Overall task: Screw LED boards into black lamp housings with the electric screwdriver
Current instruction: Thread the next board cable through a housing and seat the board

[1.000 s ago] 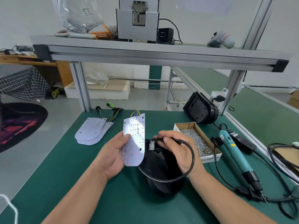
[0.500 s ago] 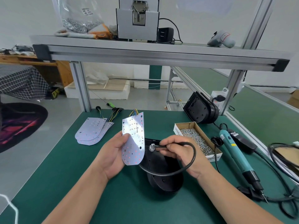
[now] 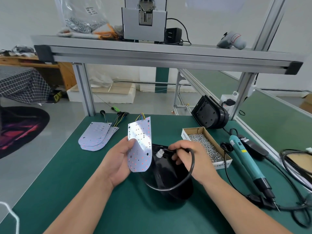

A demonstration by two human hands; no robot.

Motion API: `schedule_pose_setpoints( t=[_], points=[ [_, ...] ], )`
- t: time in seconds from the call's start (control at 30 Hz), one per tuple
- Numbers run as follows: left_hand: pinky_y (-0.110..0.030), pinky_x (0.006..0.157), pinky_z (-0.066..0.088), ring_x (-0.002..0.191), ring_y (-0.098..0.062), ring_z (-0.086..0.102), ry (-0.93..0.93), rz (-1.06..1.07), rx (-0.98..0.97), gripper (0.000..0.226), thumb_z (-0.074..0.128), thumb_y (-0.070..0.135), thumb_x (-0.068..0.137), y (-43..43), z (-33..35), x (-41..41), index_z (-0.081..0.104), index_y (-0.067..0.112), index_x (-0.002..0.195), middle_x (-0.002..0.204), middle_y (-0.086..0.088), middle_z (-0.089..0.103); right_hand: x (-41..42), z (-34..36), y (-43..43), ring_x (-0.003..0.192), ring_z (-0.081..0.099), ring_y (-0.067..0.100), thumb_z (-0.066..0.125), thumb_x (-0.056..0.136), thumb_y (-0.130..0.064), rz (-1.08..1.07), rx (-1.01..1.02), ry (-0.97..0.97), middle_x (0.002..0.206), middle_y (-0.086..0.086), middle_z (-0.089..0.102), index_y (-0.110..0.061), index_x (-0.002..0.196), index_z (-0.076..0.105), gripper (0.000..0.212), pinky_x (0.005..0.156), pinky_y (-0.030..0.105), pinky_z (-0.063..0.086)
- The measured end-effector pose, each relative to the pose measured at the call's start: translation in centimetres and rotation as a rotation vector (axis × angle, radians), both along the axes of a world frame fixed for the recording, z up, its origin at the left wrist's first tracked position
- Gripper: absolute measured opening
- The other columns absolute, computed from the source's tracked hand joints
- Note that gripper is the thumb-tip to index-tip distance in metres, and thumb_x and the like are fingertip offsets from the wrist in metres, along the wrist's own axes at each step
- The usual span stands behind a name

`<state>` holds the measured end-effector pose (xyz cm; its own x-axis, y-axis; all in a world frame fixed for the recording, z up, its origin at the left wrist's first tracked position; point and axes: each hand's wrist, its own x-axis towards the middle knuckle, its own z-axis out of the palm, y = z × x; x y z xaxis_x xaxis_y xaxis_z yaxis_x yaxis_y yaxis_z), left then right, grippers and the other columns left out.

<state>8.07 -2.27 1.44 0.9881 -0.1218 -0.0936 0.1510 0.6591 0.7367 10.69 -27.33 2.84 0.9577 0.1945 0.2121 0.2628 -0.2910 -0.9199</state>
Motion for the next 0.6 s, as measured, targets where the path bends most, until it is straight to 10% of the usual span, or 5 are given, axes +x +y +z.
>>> schedule_pose_setpoints(
  t=[0.4, 0.6],
  points=[
    [-0.04, 0.08, 0.062, 0.098, -0.028, 0.076, -0.095, -0.094, 0.05, 0.034, 0.055, 0.022, 0.105, -1.0, 0.6, -0.4, 0.073, 0.008, 0.13, 0.119, -0.012, 0.075, 0.1, 0.3, 1.8, 0.062, 0.06, -0.003, 0.056, 0.095, 0.014, 0.001, -0.036, -0.091, 0.076, 0.005, 0.066, -0.001, 0.096, 0.06, 0.015, 0.064, 0.01, 0.046],
    [-0.051, 0.11, 0.052, 0.126, -0.037, 0.065, -0.135, -0.149, 0.235, 0.047, 0.064, 0.027, 0.099, -2.6, 0.5, -0.8, 0.065, 0.005, 0.14, 0.144, -0.022, 0.064, 0.6, -0.6, 2.7, 0.096, 0.07, 0.045, 0.071, 0.097, -0.005, 0.087, 0.209, 0.094, 0.108, 0.029, 0.07, 0.0, 0.113, 0.064, 0.018, 0.089, 0.062, 0.058]
  ],
)
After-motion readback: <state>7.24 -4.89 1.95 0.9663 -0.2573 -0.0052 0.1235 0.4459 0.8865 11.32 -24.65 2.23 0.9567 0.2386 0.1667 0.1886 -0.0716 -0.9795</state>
